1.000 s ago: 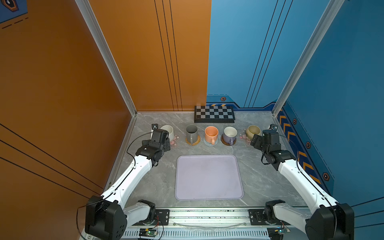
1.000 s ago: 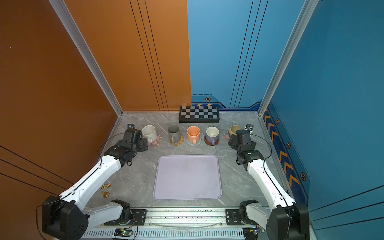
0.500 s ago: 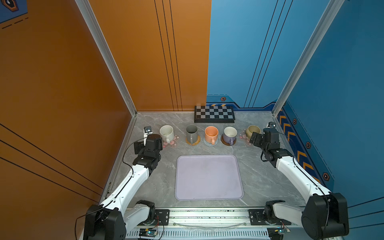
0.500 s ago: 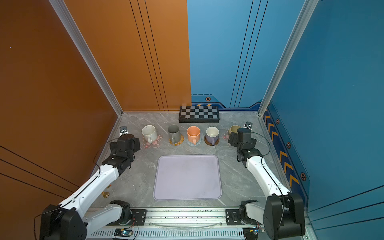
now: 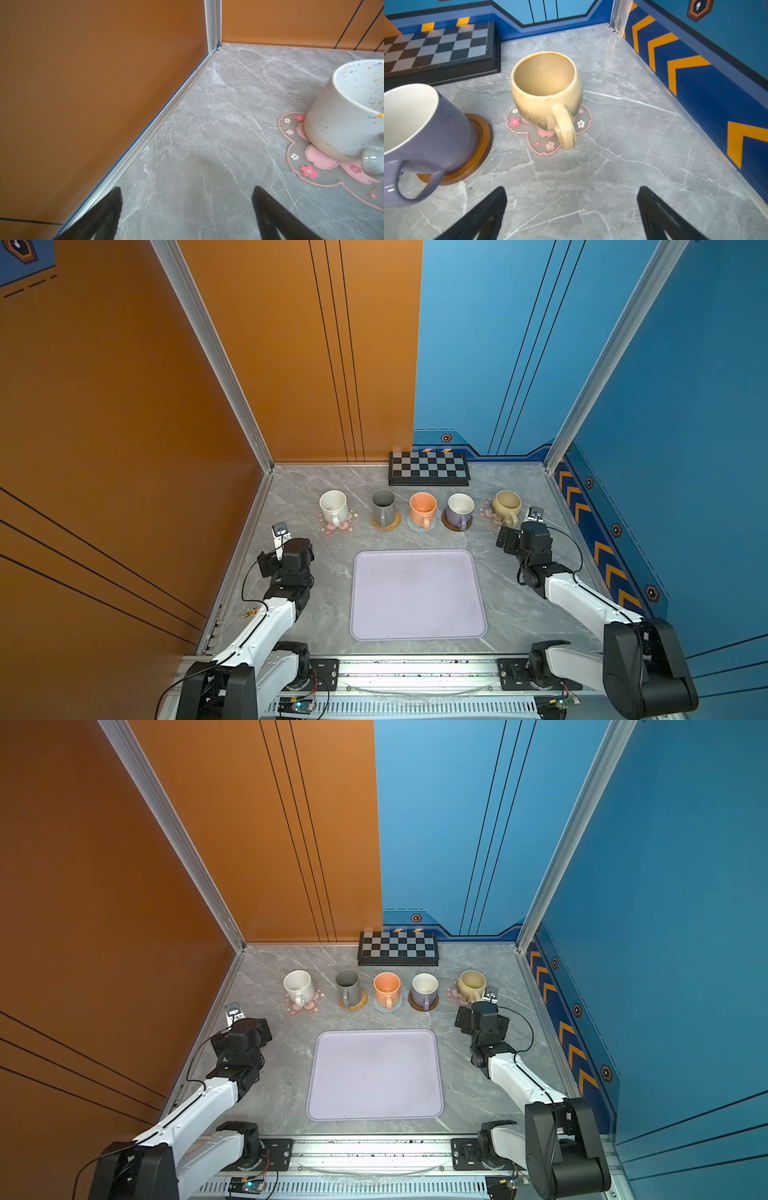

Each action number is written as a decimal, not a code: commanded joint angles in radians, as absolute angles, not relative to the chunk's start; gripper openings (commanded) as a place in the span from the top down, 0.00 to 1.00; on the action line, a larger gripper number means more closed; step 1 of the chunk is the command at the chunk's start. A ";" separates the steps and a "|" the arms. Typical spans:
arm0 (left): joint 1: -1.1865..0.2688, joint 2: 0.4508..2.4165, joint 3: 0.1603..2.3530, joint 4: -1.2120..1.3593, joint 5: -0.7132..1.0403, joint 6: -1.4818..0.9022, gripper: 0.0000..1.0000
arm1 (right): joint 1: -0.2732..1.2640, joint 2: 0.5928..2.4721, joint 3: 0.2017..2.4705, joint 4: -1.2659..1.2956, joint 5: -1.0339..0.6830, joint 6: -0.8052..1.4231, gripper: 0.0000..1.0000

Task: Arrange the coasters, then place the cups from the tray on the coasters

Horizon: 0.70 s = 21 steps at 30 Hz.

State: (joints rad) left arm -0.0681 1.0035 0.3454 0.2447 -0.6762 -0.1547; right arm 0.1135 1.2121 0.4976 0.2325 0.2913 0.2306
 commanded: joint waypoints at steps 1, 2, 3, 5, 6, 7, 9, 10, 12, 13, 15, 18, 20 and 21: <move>-0.061 1.014 0.323 0.307 -0.653 -0.188 0.02 | 0.127 1.193 0.465 0.391 0.336 0.177 0.00; -0.061 1.016 0.313 0.318 -0.650 -0.187 0.02 | 0.127 1.205 0.447 0.432 0.347 0.174 0.00; -0.061 1.018 0.303 0.338 -0.649 -0.187 0.02 | 0.127 1.220 0.431 0.475 0.357 0.167 0.00; -0.061 1.022 0.287 0.371 -0.643 -0.185 0.02 | 0.129 1.255 0.414 0.531 0.369 0.154 0.00; -0.061 1.024 0.284 0.378 -0.635 -0.184 0.02 | 0.130 1.270 0.411 0.544 0.373 0.149 0.00; -0.060 1.029 0.283 0.384 -0.625 -0.180 0.02 | 0.133 1.290 0.404 0.568 0.374 0.143 0.00; -0.061 1.038 0.286 0.386 -0.611 -0.175 0.02 | 0.139 1.326 0.378 0.652 0.376 0.130 0.00; -0.061 1.044 0.287 0.388 -0.610 -0.175 0.02 | 0.146 1.337 0.377 0.660 0.387 0.119 0.00; -0.061 1.057 0.279 0.411 -0.607 -0.171 0.02 | 0.150 1.339 0.393 0.637 0.372 0.110 0.00; -0.060 1.064 0.275 0.431 -0.607 -0.168 0.02 | 0.154 1.349 0.391 0.650 0.373 0.098 0.00; -0.060 1.070 0.271 0.456 -0.595 -0.158 0.02 | 0.155 1.348 0.401 0.627 0.367 0.097 0.00; -0.058 1.094 0.260 0.524 -0.571 -0.135 0.02 | 0.154 1.347 0.397 0.636 0.360 0.094 0.00; -0.054 1.121 0.269 0.551 -0.547 -0.123 0.02 | 0.151 1.349 0.397 0.639 0.344 0.092 0.00; -0.054 1.134 0.274 0.561 -0.531 -0.116 0.02 | 0.149 1.352 0.399 0.641 0.334 0.084 0.00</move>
State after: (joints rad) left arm -0.0635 1.1076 0.2756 0.4866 -0.5812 -0.1463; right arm 0.1497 1.3434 0.3935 0.6125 0.3447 0.1139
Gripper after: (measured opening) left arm 0.978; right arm 0.998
